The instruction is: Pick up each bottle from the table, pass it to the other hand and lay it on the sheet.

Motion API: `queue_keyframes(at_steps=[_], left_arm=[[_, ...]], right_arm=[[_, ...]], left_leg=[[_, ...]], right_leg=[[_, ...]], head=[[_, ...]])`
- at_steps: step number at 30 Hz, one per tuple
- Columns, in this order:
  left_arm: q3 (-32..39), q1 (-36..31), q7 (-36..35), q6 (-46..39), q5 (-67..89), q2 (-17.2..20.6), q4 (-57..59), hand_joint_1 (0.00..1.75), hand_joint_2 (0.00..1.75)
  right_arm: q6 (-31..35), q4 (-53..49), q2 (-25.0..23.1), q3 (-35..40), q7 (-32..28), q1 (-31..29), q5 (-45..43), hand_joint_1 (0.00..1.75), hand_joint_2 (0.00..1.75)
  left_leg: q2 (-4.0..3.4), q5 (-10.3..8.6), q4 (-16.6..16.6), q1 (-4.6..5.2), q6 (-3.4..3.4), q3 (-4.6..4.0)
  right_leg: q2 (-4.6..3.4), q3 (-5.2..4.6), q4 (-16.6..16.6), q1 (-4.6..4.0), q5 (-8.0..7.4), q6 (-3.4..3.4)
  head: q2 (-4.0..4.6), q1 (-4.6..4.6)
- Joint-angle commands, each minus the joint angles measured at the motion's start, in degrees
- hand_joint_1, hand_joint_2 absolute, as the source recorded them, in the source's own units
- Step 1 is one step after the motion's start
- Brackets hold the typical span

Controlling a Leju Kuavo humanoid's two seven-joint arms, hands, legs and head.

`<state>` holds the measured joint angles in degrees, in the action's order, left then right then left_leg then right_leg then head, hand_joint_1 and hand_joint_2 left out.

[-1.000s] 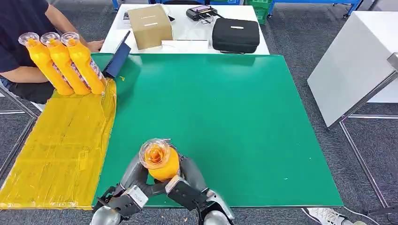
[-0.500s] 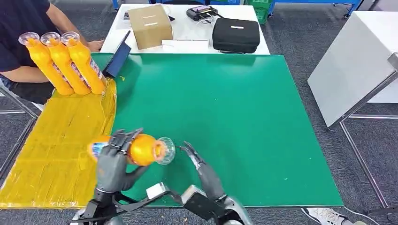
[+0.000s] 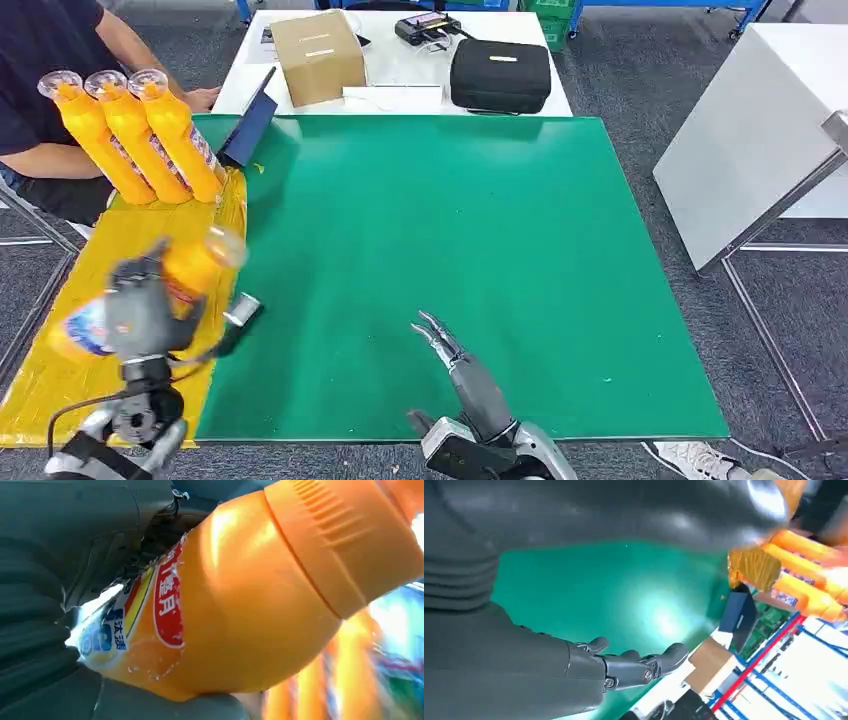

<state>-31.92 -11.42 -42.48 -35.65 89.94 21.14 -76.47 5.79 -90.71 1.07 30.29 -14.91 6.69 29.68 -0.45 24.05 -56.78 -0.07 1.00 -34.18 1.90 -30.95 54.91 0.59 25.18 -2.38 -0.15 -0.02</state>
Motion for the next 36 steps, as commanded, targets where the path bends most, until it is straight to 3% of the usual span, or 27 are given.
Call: queue_keyframes(at_steps=[1, 2, 6, 10, 15, 16, 17, 22, 26, 27, 32, 34, 36], left_arm=[[-6.3, -5.0, 10.7, -2.2, 0.1, -1.8, 24.4, 1.75, 1.75], [0.0, -4.0, 17.3, -1.4, 0.1, -4.0, 27.8, 1.75, 1.75], [14.5, -0.9, 33.8, 1.9, 0.0, -8.2, 30.3, 1.75, 1.75], [15.6, -0.3, 35.0, 1.7, 0.1, -8.3, 29.7, 1.75, 1.75], [19.9, -0.4, 40.2, 10.9, 0.0, -9.4, 30.7, 1.75, 1.75], [19.2, -1.1, 48.4, 18.4, -3.4, -7.2, 33.0, 0.0, 1.75], [19.3, -0.9, 50.0, 18.1, -4.0, -6.0, 33.5, 0.0, 0.0], [20.6, -0.7, 52.8, 18.7, -7.1, -5.5, 34.6, 0.0, 0.0], [20.1, -0.6, 54.5, 21.5, -10.0, -4.9, 33.9, 0.0, 0.0], [20.4, -0.7, 55.2, 22.0, -11.2, -4.9, 33.6, 0.0, 0.0], [26.5, 5.0, 73.9, 32.6, -37.1, -6.2, 22.1, 0.0, 0.0], [30.7, 9.9, 80.0, 35.0, -47.7, -10.0, 11.7, 0.0, 0.0], [35.0, 11.7, 80.1, 33.9, -53.5, -18.0, 2.1, 0.0, 0.0]], right_arm=[[-1.0, 1.5, 2.8, 0.0, -0.6, -1.9, -0.8, 0.0, 0.0], [-1.0, 1.7, 3.1, -0.2, -0.7, -2.1, -0.8, 0.0, 0.0], [-1.1, 0.7, 3.4, -1.5, -1.2, -1.4, -0.9, 0.0, 0.0], [-1.3, 0.7, 3.4, -1.8, -1.3, -1.4, -0.9, 0.0, 0.0], [-2.1, 1.4, 2.7, -2.7, -1.2, -2.0, -0.8, 0.0, 0.0], [-3.1, 2.2, 2.7, -2.8, -1.7, -2.9, -1.0, 0.0, 0.0], [-3.4, 2.9, 2.4, -3.0, -1.9, -3.5, -1.2, 0.0, 0.0], [-3.7, 3.9, 2.1, -3.3, -2.2, -4.1, -1.2, 0.0, 0.0], [-3.8, 4.5, 1.7, -3.7, -2.5, -4.3, -1.0, 0.0, 0.0], [-3.9, 4.6, 1.7, -3.7, -2.5, -4.4, -1.0, 0.0, 0.0], [-4.5, 5.8, 1.8, -3.8, -3.1, -5.2, -1.2, 0.0, 0.0], [-4.5, 6.6, 1.2, -4.0, -3.3, -5.4, -1.4, 0.0, 0.0], [-1.0, 4.8, -0.7, -5.1, -4.7, -3.3, 0.7, 0.0, 0.0]], left_leg=[[0.04, 0.07, 0.0, -0.01, -0.03, 0.2], [-0.06, 0.02, 0.1, 0.02, -0.03, 0.09], [-0.05, 0.08, 0.1, 0.08, -0.09, 0.24], [-0.02, 0.05, 0.1, 0.13, -0.05, 0.19], [-0.16, 0.06, 0.1, 0.12, -0.1, 0.37], [-0.08, 0.05, 0.1, 0.12, -0.09, 0.39], [-0.07, 0.03, 0.1, 0.11, -0.12, 0.44], [-0.45, 0.21, 0.3, 0.12, -0.38, 1.01], [-0.22, 0.34, 0.2, 0.13, -0.43, 1.56], [-0.37, 0.31, 0.3, 0.11, -0.47, 1.52], [-0.38, 0.4, 0.2, 0.13, -0.57, 1.73], [-0.48, 0.45, 0.3, 0.14, -0.63, 1.77], [-0.39, 0.44, 0.3, 0.14, -0.62, 1.71]], right_leg=[[-0.09, 0.24, -0.1, 0.01, 0.08, 0.04], [-0.12, 0.09, -0.1, 0.04, 0.01, 0.04], [-0.22, 0.23, -0.1, 0.04, 0.05, 0.1], [-0.18, 0.17, -0.1, 0.09, 0.05, 0.05], [-0.3, 0.24, -0.1, 0.07, 0.0, 0.08], [-0.19, 0.27, 0.0, 0.07, 0.01, 0.06], [-0.24, 0.29, 0.0, 0.06, -0.01, 0.09], [-0.79, 0.88, 0.0, 0.06, -0.02, 0.32], [-0.38, 1.38, 0.1, 0.06, 0.19, 0.38], [-0.58, 1.26, 0.1, 0.04, 0.1, 0.42], [-0.57, 1.43, 0.2, 0.05, 0.22, 0.52], [-0.68, 1.43, 0.2, 0.05, 0.22, 0.53], [-0.63, 1.43, 0.2, 0.05, 0.25, 0.52]], head=[[0.0, -0.09], [0.0, -0.02], [0.0, 0.02], [0.0, -0.02], [0.0, 0.04], [0.0, 0.02], [0.0, 0.0], [0.0, 0.0], [0.0, 0.0], [0.0, 0.04], [0.0, 0.04], [0.0, 0.04], [0.0, 0.04]])
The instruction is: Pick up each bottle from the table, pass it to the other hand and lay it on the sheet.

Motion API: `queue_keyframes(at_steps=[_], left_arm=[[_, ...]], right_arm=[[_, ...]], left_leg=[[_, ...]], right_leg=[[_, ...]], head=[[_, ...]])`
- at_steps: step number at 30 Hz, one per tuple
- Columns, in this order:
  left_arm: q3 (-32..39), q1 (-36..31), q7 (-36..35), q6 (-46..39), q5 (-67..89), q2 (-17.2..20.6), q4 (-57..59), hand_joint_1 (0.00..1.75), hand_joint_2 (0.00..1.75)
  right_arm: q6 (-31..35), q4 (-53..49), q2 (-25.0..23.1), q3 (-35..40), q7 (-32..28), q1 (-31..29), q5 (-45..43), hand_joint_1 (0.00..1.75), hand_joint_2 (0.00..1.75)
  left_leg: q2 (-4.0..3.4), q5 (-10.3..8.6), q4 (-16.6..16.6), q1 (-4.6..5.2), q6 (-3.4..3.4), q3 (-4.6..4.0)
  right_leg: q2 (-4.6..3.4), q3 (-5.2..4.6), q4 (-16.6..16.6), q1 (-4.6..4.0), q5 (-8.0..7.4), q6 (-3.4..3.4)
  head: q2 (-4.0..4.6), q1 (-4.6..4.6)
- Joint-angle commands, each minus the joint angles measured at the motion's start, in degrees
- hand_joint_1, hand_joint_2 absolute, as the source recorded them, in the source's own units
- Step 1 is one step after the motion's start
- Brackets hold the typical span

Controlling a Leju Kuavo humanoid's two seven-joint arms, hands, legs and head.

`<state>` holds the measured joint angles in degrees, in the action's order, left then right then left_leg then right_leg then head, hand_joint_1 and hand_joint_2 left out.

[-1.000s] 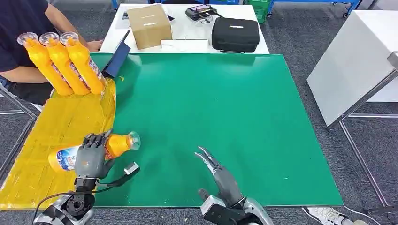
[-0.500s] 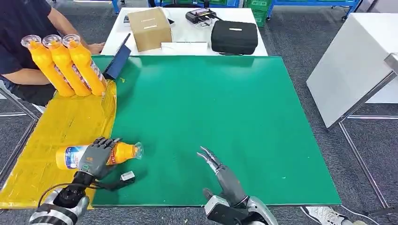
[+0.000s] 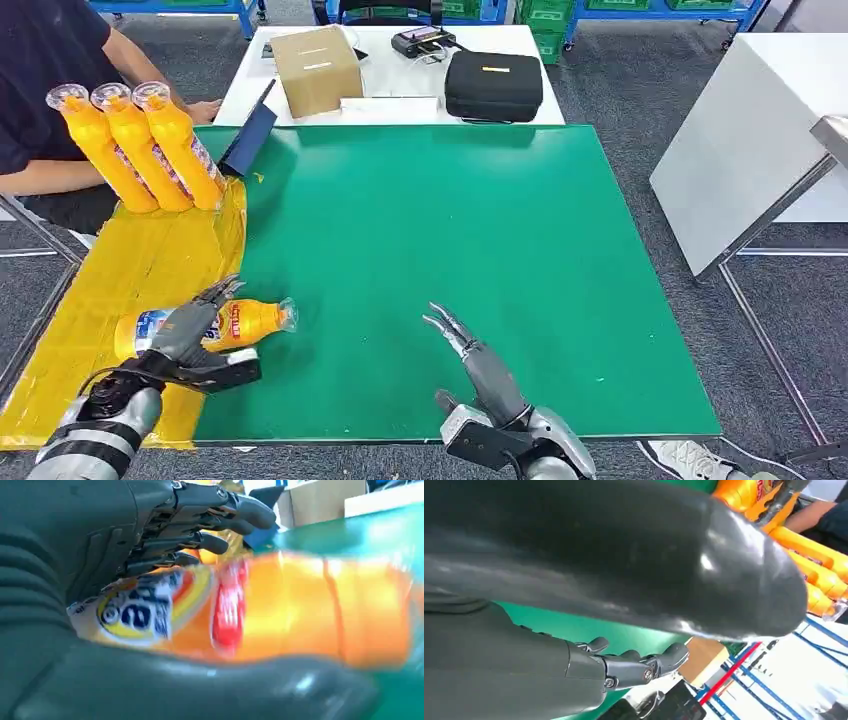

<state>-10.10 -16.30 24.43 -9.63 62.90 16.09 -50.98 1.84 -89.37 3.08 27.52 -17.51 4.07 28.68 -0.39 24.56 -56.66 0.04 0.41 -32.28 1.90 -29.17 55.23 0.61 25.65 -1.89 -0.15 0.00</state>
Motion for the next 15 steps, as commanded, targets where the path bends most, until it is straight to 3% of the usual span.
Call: queue_keyframes(at_steps=[1, 2, 3, 4, 5, 8, 12, 15], left_arm=[[12.1, 16.6, 10.5, 8.8, -25.9, -14.0, -26.4, 0.0, 0.0], [11.5, 16.4, 9.2, 9.0, -25.8, -14.3, -27.5, 0.0, 0.0], [13.8, 16.5, 12.8, 9.0, -32.7, -18.1, -30.7, 0.0, 0.0], [14.9, 17.3, 13.7, 9.8, -37.6, -21.6, -35.3, 0.0, 0.0], [14.0, 17.5, 11.3, 16.4, -46.7, -24.3, -40.1, 0.0, 0.0], [10.1, 17.8, 7.8, 16.2, -49.0, -25.7, -43.9, 0.0, 0.0], [2.4, 22.6, 10.6, 18.9, -51.4, -28.2, -48.0, 0.0, 0.0], [-5.2, 26.6, 12.9, 12.1, -43.7, -28.9, -49.6, 0.0, 0.0]], right_arm=[[3.3, 2.4, -2.9, -2.1, -2.0, 0.1, 2.1, 0.0, 0.0], [3.4, 1.9, -2.9, -1.9, -1.8, 0.4, 2.3, 0.0, 0.0], [12.6, 0.4, -5.0, -3.2, -2.9, 1.6, 9.3, 0.0, 0.0], [29.2, -1.4, -8.5, -4.4, -3.7, 2.9, 22.9, 0.0, 0.0], [37.0, -3.6, -10.4, -2.7, -5.3, 3.8, 24.6, 0.0, 0.0], [38.2, -5.0, -11.6, -1.2, -4.0, 4.6, 25.9, 0.0, 0.0], [38.2, -4.0, -14.0, -1.4, -7.7, 6.1, 19.6, 0.0, 0.0], [38.2, -3.3, -14.6, 1.0, -9.6, 6.0, 16.2, 0.0, 0.0]], left_leg=[[-0.12, -0.01, 0.1, 0.04, 0.01, -0.06], [0.08, -0.06, 0.0, 0.03, 0.03, -0.25], [0.05, -0.02, -0.1, -0.02, 0.04, -0.27], [0.15, -0.01, -0.2, -0.08, 0.06, -0.39], [0.32, -0.08, -0.2, -0.09, 0.08, -0.72], [0.47, -0.11, -0.4, -0.05, 0.25, -1.33], [0.33, -0.07, -0.2, 0.09, 0.35, -1.38], [0.27, -0.12, -0.2, 0.14, 0.35, -1.46]], right_leg=[[-0.22, -0.16, -0.1, 0.05, -0.04, 0.01], [-0.07, -0.39, -0.1, 0.03, -0.05, -0.01], [-0.02, -0.55, 0.0, 0.01, 0.03, -0.01], [0.02, -1.16, 0.0, -0.02, 0.07, -0.01], [0.19, -1.45, 0.0, -0.02, 0.07, -0.01], [0.27, -1.88, 0.1, 0.02, 0.17, -0.15], [0.05, -1.32, 0.0, 0.12, 0.02, -0.41], [0.05, -1.49, 0.0, 0.16, -0.05, -0.44]], head=[[0.0, 0.04], [0.0, 0.0], [0.0, 0.07], [0.0, 0.0], [0.0, -0.09], [0.0, -0.09], [0.0, -0.04], [0.0, -0.04]])
